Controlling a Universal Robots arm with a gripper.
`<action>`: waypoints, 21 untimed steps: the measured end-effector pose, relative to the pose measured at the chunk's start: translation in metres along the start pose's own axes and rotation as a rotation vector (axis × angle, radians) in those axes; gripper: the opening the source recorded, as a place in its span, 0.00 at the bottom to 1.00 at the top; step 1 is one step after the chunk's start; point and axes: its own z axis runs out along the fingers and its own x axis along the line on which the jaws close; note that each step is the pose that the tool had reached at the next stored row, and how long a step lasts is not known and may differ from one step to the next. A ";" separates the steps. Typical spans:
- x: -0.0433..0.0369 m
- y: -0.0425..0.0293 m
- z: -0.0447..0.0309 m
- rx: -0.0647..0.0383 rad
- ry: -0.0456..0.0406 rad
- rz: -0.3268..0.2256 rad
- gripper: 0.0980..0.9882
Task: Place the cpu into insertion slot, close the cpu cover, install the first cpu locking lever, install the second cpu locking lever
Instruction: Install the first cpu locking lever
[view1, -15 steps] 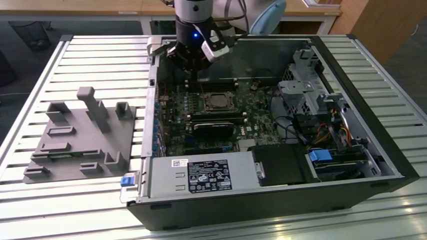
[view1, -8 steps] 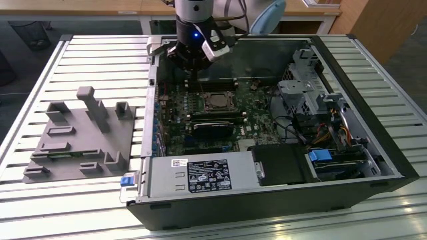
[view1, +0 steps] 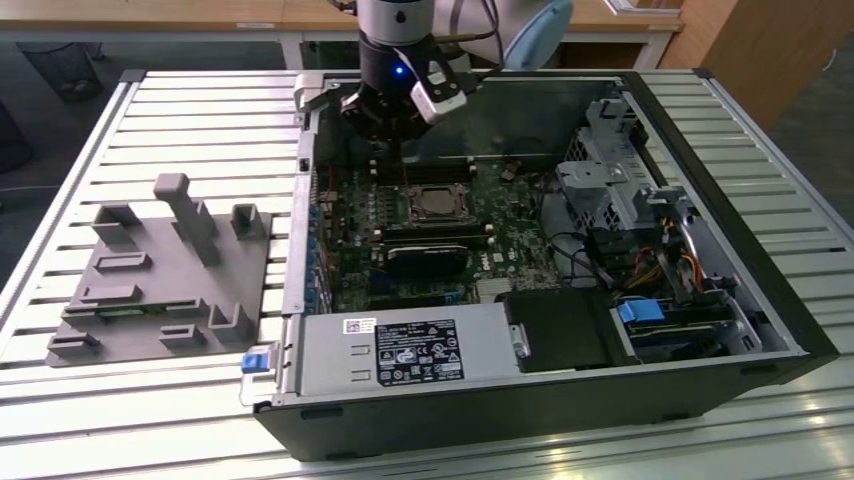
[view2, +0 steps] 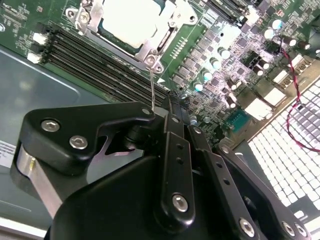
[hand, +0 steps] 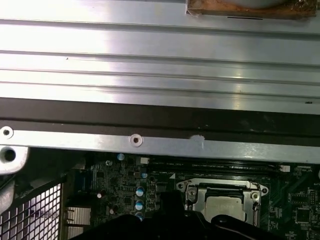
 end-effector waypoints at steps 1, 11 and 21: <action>-0.0011 0.0000 0.0000 0.000 0.0000 0.000 0.01; -0.0183 -0.0007 0.0005 0.000 0.0001 0.000 0.01; -0.0361 -0.0015 0.0037 -0.039 -0.0025 0.000 0.01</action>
